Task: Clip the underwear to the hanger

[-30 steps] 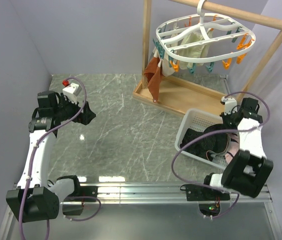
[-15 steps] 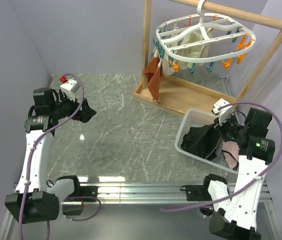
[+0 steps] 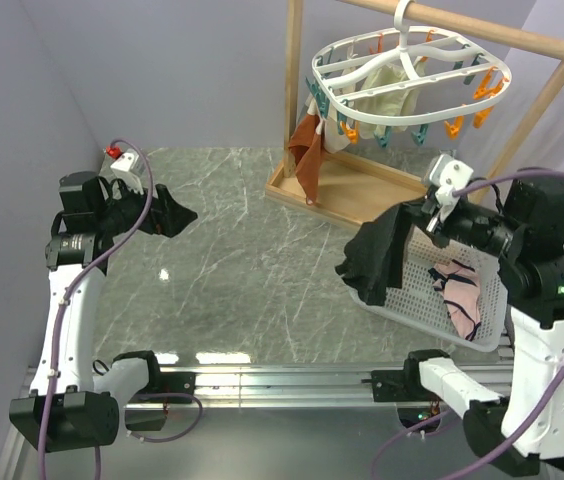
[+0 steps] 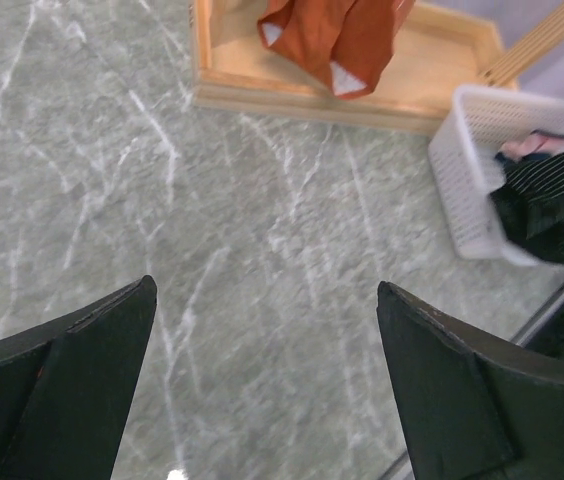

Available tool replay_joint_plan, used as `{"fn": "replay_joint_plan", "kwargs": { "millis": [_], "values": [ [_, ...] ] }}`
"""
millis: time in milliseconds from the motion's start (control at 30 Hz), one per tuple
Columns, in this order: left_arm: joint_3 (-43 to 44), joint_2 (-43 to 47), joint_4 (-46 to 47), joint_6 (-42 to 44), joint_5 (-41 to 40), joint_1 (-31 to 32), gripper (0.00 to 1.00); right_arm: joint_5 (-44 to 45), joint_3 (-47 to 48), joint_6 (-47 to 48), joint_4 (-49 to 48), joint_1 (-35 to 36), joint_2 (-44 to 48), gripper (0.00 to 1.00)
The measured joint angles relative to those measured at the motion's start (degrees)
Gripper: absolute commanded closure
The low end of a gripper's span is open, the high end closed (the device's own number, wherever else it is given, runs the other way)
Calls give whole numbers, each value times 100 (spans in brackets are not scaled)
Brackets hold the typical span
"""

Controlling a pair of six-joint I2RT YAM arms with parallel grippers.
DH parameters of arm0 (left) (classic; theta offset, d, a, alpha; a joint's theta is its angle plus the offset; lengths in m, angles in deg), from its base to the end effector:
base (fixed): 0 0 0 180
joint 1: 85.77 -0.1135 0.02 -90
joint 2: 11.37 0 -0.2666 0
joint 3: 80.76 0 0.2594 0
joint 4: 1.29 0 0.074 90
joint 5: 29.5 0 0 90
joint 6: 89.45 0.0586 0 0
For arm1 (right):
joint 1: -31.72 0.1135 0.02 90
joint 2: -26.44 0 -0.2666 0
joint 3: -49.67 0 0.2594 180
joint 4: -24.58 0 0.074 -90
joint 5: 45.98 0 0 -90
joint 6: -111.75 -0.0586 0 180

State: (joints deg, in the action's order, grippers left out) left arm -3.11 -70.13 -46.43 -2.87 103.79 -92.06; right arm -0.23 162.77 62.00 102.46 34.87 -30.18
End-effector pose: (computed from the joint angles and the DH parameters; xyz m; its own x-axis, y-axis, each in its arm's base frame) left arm 0.2348 -0.0145 0.3738 -0.4706 -0.0956 -0.8772 0.5044 0.7866 -0.3562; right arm 0.1221 0.0477 0.5101 0.1665 -0.4544 -0.8751 -0.7606 0.5057 -0.4073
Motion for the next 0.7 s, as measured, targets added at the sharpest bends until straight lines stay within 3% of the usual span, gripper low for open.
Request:
{"fn": "replay_joint_plan", "kwargs": {
  "millis": [167,333,433,567,667,700],
  "values": [
    [39,31,256,-566,203,0,4,181,463,-577,-472,1300,-568,100],
    [332,-44,308,-988,450,-142,3,909,98,-817,-887,2887,-1163,100],
    [590,-229,286,-1224,793,-540,4,1471,-92,-885,-1071,3582,-1775,100],
    [868,-710,-26,-1241,1082,-1213,9,2122,-55,-892,-1375,4273,-3241,100],
    [986,-1217,-601,-883,1012,-1478,9,2365,490,-973,-1353,4566,-4647,100],
    [986,-1322,-756,-767,966,-1517,9,2396,748,-1019,-1355,4616,-5029,83]
  ]
}}
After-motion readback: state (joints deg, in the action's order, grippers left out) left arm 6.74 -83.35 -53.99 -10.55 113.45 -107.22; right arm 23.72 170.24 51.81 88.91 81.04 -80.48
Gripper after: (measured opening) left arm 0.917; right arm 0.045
